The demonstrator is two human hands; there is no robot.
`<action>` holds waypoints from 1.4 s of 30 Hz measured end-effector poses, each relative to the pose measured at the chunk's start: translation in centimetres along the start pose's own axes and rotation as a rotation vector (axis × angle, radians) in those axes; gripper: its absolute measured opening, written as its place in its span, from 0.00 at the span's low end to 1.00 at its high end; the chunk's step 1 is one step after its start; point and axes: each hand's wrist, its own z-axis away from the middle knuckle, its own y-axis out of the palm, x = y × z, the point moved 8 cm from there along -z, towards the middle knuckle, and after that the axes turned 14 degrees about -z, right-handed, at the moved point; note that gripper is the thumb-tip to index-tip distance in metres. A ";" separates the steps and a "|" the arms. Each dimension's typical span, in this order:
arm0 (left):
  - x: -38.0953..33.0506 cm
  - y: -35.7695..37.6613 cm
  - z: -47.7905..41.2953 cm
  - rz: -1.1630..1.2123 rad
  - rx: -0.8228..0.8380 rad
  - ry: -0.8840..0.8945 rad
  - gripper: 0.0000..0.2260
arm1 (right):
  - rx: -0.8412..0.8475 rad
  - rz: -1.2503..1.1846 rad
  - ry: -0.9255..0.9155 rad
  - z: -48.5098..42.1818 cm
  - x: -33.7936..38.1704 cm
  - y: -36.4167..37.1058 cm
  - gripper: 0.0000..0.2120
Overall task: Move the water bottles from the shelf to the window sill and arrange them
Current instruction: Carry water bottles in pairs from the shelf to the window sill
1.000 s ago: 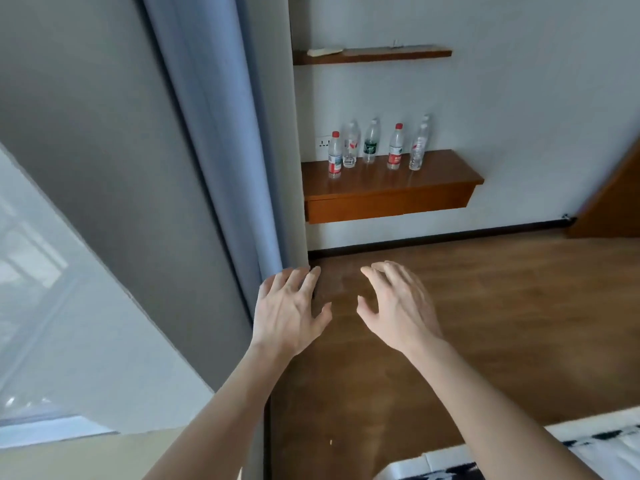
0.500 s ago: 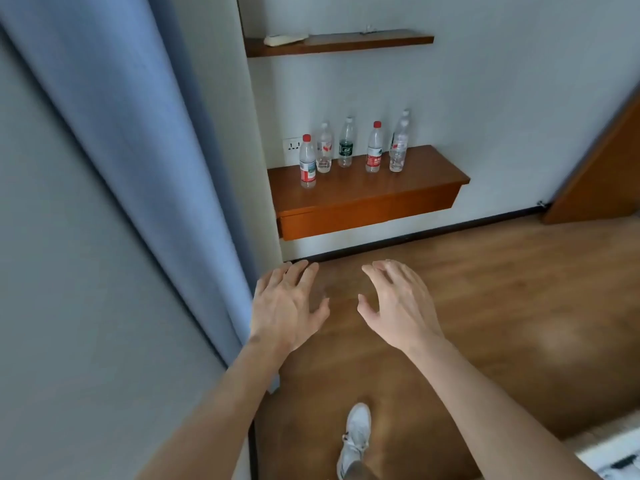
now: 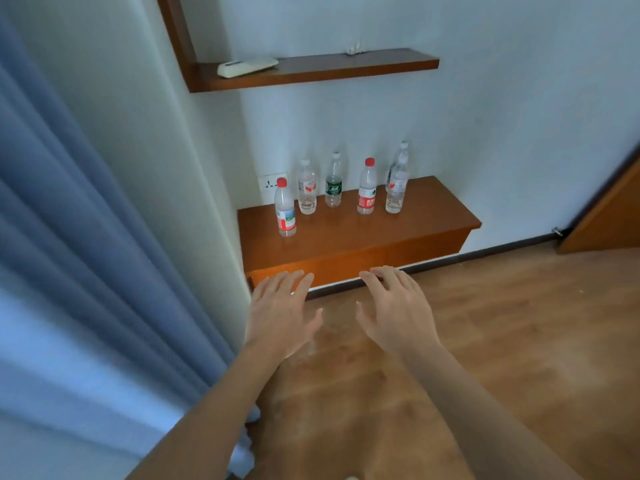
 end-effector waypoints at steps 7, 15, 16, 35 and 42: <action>0.7 1.9 -8.4 0.011 0.011 -0.043 0.32 | -0.001 -0.030 -0.060 -8.6 -3.8 1.5 0.23; 3.2 5.5 -16.9 -0.057 0.004 -0.098 0.31 | 0.060 -0.045 -0.043 -18.0 -7.0 5.7 0.25; 3.7 6.1 -18.1 -0.052 -0.002 -0.109 0.31 | 0.068 -0.051 -0.046 -19.4 -7.4 6.3 0.25; 15.5 21.3 -31.1 0.093 0.176 -0.462 0.33 | 0.253 -0.190 0.011 -42.1 -12.4 22.7 0.24; 15.3 26.3 -33.7 0.452 0.174 -0.584 0.45 | 0.343 -0.437 0.260 -46.1 -15.1 29.1 0.39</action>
